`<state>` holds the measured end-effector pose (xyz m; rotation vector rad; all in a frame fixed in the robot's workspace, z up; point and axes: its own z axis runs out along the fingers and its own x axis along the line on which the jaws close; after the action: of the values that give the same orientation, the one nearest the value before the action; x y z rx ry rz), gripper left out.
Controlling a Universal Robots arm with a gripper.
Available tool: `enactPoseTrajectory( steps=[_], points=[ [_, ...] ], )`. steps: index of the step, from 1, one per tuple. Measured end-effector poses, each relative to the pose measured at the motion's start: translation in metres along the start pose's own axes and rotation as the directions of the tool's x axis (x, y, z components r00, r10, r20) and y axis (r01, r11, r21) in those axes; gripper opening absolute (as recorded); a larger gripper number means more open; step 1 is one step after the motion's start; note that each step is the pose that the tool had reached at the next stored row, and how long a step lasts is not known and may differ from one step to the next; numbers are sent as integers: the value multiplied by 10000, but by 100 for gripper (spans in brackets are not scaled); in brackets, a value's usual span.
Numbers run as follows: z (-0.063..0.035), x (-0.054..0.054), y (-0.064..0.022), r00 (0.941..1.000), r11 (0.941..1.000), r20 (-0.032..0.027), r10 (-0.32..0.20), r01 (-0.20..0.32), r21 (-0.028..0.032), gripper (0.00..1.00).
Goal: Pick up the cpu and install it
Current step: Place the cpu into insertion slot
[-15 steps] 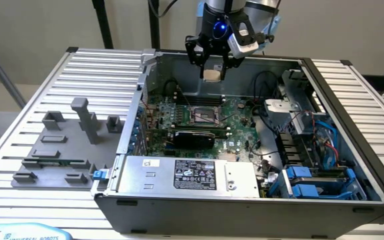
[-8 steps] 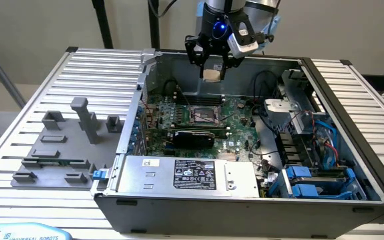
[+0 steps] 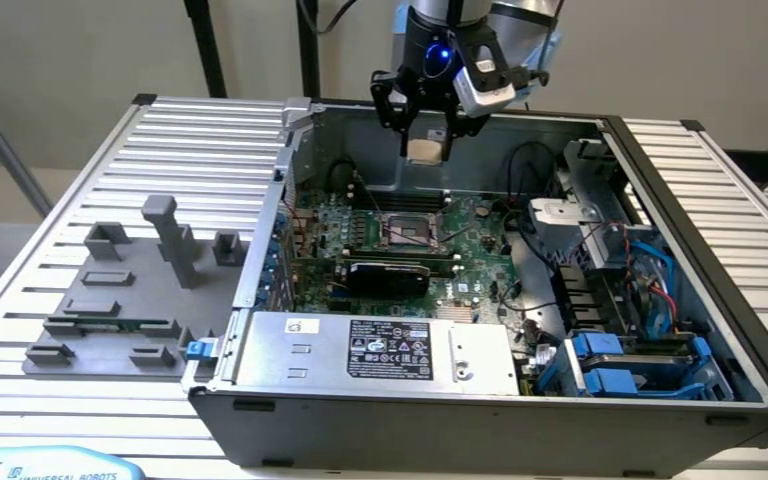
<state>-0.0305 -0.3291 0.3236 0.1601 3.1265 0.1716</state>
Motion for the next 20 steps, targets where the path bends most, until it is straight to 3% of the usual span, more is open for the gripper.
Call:
enactPoseTrajectory(
  steps=[5,10,14,20],
  points=[
    [3,0,-1,9958,9959,99,909,-909,-1,55],
    [11,0,-2,9836,9838,197,1794,-1794,-15,55],
    [19,0,-2,9678,9682,275,2503,-2503,-33,55],
    [36,0,-4,9343,9350,390,3545,-3545,-68,55]
  ],
)
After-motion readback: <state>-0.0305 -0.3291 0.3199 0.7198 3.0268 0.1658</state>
